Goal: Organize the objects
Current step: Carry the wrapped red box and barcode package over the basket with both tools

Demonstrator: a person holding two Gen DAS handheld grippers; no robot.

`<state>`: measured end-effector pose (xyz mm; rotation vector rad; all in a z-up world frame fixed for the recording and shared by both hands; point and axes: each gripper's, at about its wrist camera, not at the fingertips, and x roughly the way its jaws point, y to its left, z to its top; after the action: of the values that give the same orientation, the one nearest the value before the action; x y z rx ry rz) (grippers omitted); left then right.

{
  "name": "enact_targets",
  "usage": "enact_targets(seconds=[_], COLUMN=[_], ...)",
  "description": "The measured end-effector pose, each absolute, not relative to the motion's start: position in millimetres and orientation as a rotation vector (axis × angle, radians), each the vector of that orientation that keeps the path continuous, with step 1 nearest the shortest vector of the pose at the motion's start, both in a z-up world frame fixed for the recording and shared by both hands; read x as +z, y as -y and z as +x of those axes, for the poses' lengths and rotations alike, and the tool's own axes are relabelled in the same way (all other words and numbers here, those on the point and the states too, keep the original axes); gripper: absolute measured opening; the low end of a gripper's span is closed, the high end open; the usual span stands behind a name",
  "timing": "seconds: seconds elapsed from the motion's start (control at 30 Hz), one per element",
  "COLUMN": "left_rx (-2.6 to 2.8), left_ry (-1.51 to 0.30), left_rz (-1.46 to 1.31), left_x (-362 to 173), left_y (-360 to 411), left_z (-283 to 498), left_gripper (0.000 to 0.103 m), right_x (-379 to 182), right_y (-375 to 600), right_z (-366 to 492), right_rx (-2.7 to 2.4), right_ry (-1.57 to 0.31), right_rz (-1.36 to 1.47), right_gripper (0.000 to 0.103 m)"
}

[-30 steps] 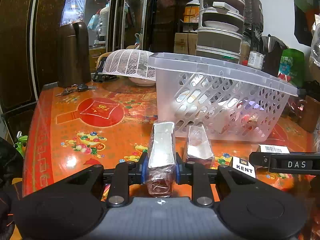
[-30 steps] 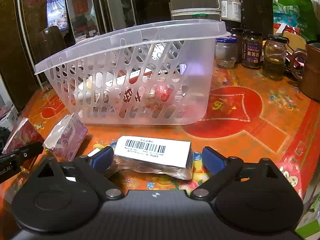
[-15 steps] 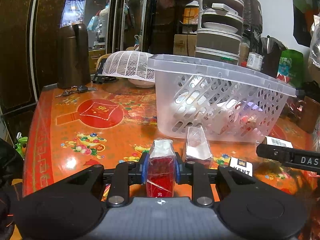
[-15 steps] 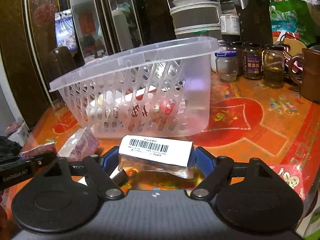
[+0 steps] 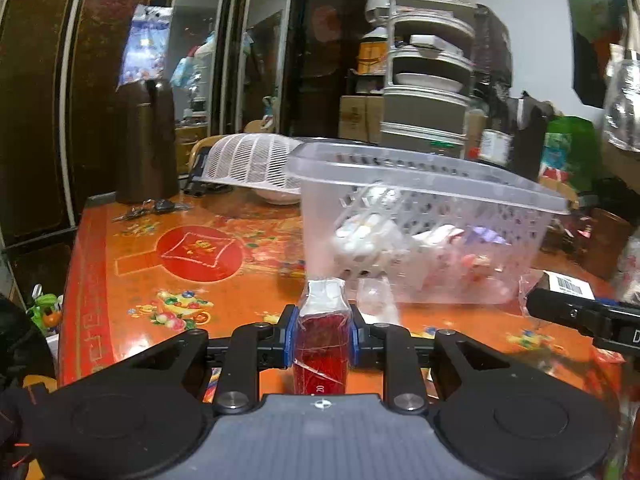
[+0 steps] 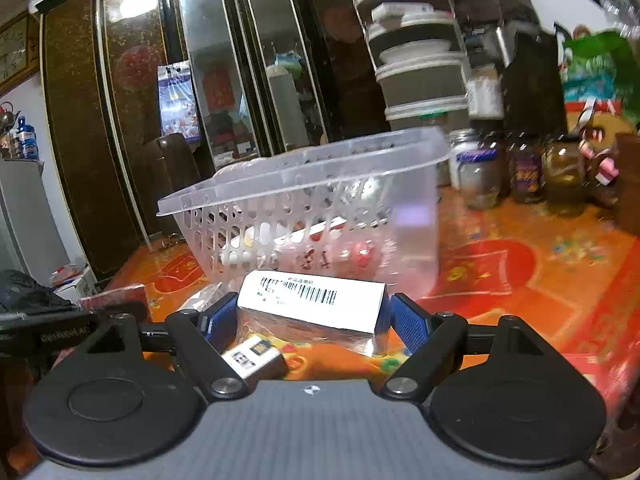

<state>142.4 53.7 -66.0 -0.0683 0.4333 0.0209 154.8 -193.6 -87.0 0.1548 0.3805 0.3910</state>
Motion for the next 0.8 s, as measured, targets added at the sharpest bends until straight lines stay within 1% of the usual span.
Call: enact_targets(seconds=[0.2, 0.37, 0.57, 0.7, 0.8], left_rx=[-0.045, -0.092, -0.136, -0.159, -0.169], left_ry=[-0.412, -0.372, -0.334, -0.344, -0.383], left_rz=[-0.099, -0.105, -0.109, -0.115, -0.127], left_x=[-36.3, -0.8, 47.6, 76.3, 88.4], left_y=[-49.6, -45.5, -39.9, -35.4, -30.9], left_z=[123.5, 119.3, 138.7, 173.8, 205.4], left_gripper=[0.028, 0.028, 0.028, 0.028, 0.028], right_x=[-55.3, -18.9, 24.3, 45.2, 52.2], right_y=[222.3, 231.5, 221.3, 210.6, 201.7], right_z=[125.0, 128.1, 161.8, 200.2, 229.3], right_rx=[0.401, 0.444, 0.457, 0.473, 0.451], right_ry=[-0.3, -0.272, -0.276, -0.312, -0.339], right_rz=[0.137, 0.131, 0.063, 0.057, 0.042], right_gripper=[0.083, 0.083, 0.083, 0.083, 0.083])
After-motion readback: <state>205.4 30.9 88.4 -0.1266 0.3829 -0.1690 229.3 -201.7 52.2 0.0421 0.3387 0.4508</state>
